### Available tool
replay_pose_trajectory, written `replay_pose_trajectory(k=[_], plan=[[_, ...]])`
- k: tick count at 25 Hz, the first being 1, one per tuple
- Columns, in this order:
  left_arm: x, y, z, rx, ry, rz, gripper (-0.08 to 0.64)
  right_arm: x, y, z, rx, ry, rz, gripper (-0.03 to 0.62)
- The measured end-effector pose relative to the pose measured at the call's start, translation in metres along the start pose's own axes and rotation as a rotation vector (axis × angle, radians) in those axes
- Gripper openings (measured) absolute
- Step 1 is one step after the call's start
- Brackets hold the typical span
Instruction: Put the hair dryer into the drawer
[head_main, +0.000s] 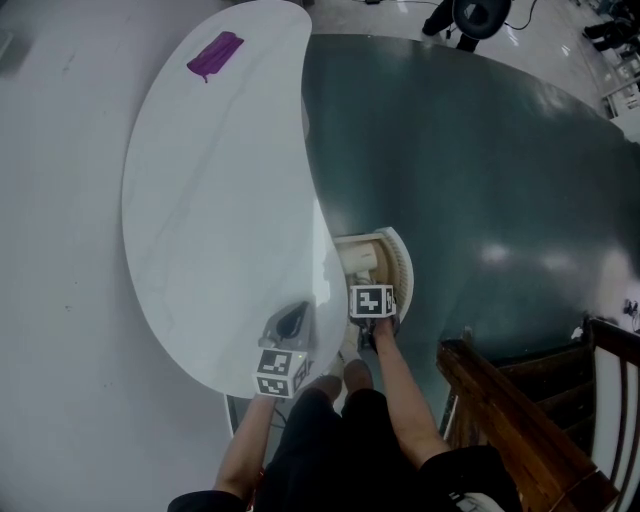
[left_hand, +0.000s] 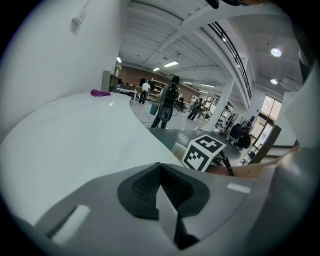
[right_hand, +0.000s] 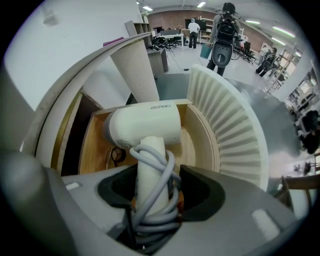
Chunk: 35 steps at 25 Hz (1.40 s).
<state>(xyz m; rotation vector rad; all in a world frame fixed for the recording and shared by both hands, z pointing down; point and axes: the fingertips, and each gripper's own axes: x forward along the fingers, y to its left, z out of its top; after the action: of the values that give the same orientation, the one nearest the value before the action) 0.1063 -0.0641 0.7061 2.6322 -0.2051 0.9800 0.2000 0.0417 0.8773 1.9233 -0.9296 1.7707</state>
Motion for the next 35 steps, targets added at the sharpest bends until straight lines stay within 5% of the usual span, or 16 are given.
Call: replay_pose_trajectory(k=[6, 10, 35], plan=[[0.000, 0.000, 0.001, -0.010, 0.007, 0.002, 0.005, 0.020, 0.003, -0.008, 0.078, 0.029, 0.051, 0.247], [0.000, 0.004, -0.001, -0.015, 0.011, 0.010, 0.005, 0.022, -0.015, -0.021, 0.075, 0.097, -0.040, 0.249], [0.010, 0.000, -0.004, -0.017, 0.020, 0.036, 0.005, 0.049, -0.023, -0.010, 0.104, 0.085, 0.009, 0.255]])
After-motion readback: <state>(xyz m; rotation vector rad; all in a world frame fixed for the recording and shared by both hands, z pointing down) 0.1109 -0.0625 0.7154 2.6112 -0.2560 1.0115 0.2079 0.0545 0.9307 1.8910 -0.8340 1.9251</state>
